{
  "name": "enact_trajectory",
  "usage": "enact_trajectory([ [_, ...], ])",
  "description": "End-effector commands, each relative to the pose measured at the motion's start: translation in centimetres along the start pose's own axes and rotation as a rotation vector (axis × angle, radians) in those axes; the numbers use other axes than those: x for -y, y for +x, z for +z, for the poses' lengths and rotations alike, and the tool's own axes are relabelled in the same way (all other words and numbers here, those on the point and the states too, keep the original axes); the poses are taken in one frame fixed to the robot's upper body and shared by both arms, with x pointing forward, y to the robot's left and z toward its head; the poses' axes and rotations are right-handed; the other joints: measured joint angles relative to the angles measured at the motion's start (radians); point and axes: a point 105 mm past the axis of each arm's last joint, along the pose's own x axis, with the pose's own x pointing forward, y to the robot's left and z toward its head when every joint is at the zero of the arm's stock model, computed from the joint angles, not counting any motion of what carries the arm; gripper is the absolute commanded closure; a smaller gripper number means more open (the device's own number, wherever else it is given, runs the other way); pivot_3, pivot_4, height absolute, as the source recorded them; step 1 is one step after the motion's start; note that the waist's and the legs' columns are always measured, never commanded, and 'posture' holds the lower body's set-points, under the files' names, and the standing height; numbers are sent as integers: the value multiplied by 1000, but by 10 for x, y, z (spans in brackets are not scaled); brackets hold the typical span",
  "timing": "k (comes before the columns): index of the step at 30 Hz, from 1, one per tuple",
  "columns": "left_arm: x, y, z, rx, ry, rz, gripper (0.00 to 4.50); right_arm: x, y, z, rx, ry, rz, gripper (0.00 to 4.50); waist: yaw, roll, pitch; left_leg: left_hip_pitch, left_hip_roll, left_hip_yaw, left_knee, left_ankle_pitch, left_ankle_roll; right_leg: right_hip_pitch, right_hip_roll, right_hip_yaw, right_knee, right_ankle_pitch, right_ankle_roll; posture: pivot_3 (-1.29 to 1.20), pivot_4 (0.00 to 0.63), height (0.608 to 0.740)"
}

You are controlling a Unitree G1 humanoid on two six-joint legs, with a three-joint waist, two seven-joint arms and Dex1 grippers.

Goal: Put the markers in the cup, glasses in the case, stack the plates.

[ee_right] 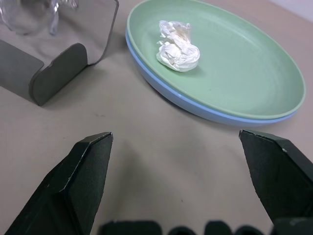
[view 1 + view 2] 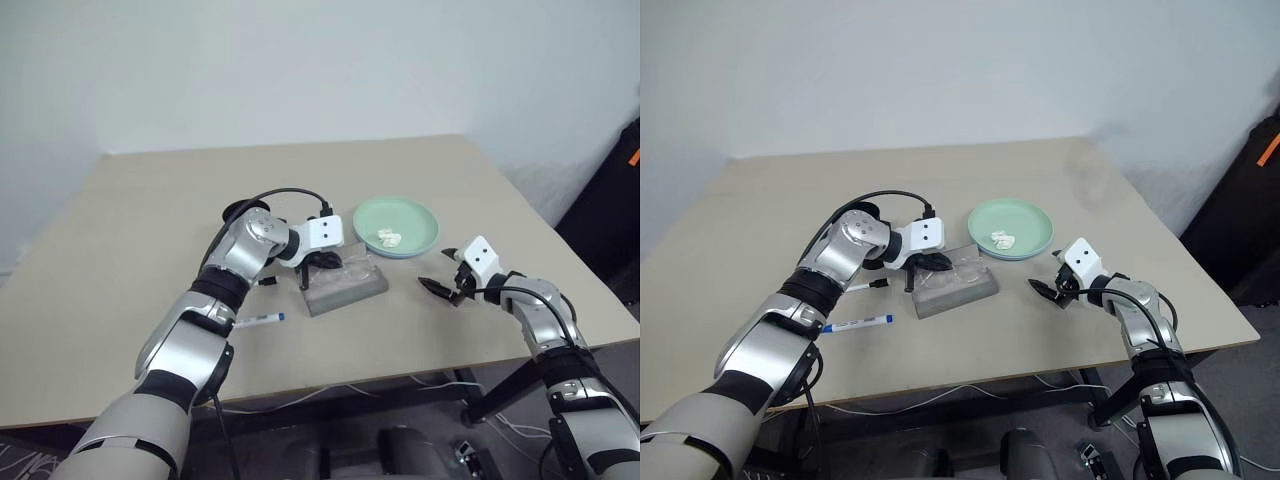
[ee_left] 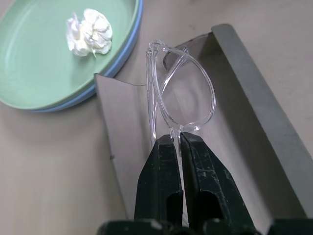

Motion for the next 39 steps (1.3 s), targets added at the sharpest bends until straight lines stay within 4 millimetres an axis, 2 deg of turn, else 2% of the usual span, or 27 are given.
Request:
enact_trajectory([
  [1,-7,-3,13,3,52,8,4454,6,-1,16,55,-31,-23,0,-1,0,0,0,0,0,0,0,0,0,0,0,0,0,0,0,0,720],
  [14,15,-5,2,-38,83,-103,4454,5,1,17,57,-27,-19,0,-11,0,0,0,0,0,0,0,0,0,0,1,0,0,0,0,0,720],
  [21,12,-8,7,-9,74,-72,2209,5,3,18,57,-30,-13,0,-11,0,0,0,1,0,0,0,0,0,0,1,0,0,0,0,0,720],
  [26,-6,-16,22,54,70,21,2209,5,5,19,61,-32,-7,0,-11,0,0,0,1,0,0,0,0,0,0,1,0,0,0,0,0,720],
  [32,-42,-32,39,120,34,205,2209,6,6,21,63,-36,-4,0,-11,0,0,0,1,0,0,0,1,0,0,1,0,0,1,0,0,720],
  [35,-55,-39,37,119,11,271,2768,6,6,21,66,-38,-5,0,-11,0,0,0,0,0,0,0,1,0,0,1,0,1,1,0,0,720],
  [37,-54,-39,33,109,43,268,3415,6,6,22,69,-38,-6,0,-13,0,0,0,0,0,0,0,1,0,0,1,0,1,2,0,0,720],
  [39,-55,-37,20,39,55,282,4118,7,6,23,75,-39,-5,0,-12,0,0,1,0,0,0,0,1,0,0,1,0,1,2,0,0,720],
])
